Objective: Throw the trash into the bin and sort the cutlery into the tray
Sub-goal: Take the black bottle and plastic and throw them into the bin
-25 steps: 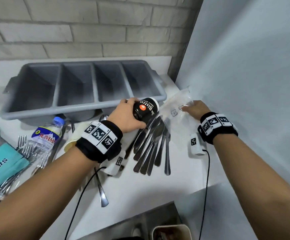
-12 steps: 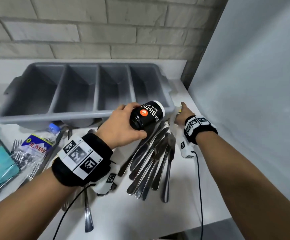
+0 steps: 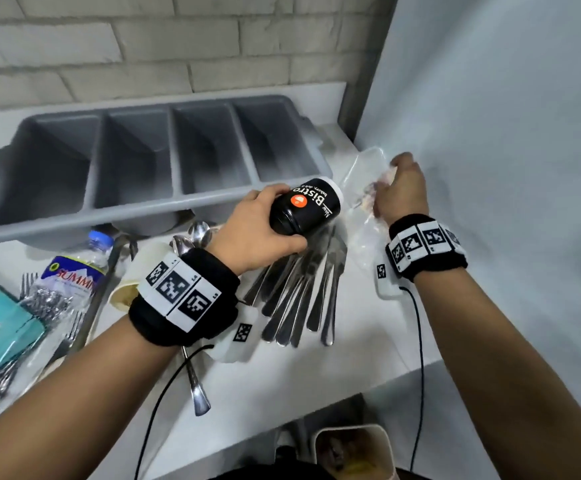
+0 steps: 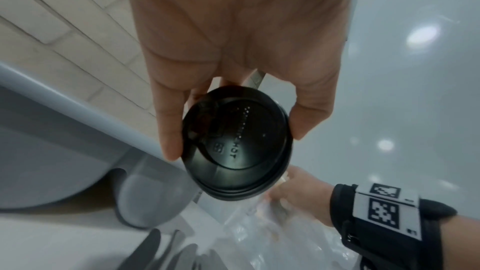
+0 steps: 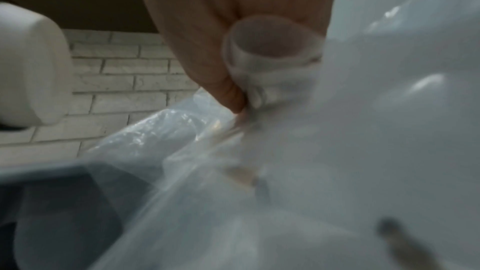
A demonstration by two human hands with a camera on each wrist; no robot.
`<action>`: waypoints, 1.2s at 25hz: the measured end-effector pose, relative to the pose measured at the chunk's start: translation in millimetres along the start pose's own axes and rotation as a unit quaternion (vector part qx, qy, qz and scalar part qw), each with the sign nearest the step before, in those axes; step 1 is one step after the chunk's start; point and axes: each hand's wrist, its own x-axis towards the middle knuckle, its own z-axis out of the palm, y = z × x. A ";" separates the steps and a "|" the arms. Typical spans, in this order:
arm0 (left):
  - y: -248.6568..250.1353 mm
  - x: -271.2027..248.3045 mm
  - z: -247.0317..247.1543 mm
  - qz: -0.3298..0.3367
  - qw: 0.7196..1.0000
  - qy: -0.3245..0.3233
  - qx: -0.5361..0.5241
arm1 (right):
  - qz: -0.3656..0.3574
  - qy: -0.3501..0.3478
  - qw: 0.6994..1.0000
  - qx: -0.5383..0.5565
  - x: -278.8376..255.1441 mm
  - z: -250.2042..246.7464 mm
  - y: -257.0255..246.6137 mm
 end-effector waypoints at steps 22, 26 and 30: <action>-48.3 -200.3 254.8 0.081 0.930 -0.347 0.089 | 0.476 0.140 0.862 0.105 -403.2 -8.6 257.0; -107.8 -203.1 357.2 0.006 0.893 -0.417 0.166 | 0.573 0.037 0.805 0.145 -440.5 63.0 331.6; -165.7 -192.4 439.3 -0.022 0.874 -0.444 0.199 | 0.610 -0.016 0.771 0.183 -454.0 136.3 391.1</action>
